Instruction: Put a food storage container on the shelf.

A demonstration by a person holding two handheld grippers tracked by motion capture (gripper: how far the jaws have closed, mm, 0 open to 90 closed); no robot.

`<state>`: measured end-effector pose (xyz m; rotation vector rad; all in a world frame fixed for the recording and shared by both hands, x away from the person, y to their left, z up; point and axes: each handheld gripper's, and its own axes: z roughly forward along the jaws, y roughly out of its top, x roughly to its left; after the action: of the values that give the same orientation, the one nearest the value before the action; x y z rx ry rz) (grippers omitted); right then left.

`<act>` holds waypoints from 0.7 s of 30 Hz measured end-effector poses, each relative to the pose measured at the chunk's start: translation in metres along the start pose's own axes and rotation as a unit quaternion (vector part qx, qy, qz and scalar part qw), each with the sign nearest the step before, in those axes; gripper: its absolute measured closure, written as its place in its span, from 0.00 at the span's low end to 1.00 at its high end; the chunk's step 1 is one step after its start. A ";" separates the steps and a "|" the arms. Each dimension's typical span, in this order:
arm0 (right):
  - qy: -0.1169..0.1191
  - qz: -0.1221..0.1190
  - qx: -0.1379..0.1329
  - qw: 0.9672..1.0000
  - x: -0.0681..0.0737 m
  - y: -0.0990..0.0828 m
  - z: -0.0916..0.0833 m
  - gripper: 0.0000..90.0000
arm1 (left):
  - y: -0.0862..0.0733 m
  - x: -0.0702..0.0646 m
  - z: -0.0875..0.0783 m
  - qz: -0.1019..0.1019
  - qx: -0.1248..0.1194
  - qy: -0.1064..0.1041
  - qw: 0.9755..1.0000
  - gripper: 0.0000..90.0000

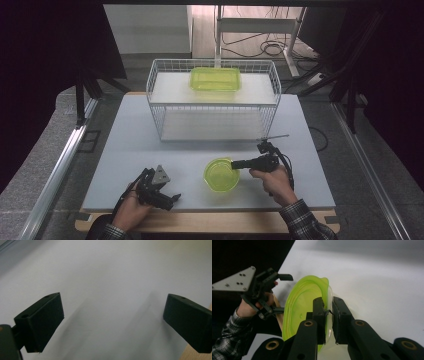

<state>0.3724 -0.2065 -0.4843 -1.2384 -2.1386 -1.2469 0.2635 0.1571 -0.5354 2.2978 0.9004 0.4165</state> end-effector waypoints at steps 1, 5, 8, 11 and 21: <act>0.004 0.005 -0.008 1.000 -0.001 0.001 -0.003 0.90 | 0.000 0.000 0.000 -0.001 -0.001 0.000 1.000 0.03; 0.008 0.010 -0.019 1.000 -0.001 0.003 -0.009 0.90 | 0.000 0.001 -0.001 -0.006 -0.005 0.000 1.000 0.03; 0.010 0.010 -0.026 1.000 0.000 0.005 -0.012 0.90 | 0.000 0.002 -0.002 -0.008 -0.007 0.000 1.000 0.03; 0.015 0.008 -0.038 0.999 0.002 0.009 -0.018 0.90 | 0.000 0.002 -0.002 -0.008 -0.008 0.000 1.000 0.03; 0.023 0.002 -0.053 0.998 0.010 0.021 -0.026 0.90 | 0.000 0.003 -0.003 -0.013 -0.012 0.000 1.000 0.02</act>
<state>0.3811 -0.2181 -0.4529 -1.2432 -2.0609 -1.3882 0.2642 0.1605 -0.5326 2.2613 0.9201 0.4143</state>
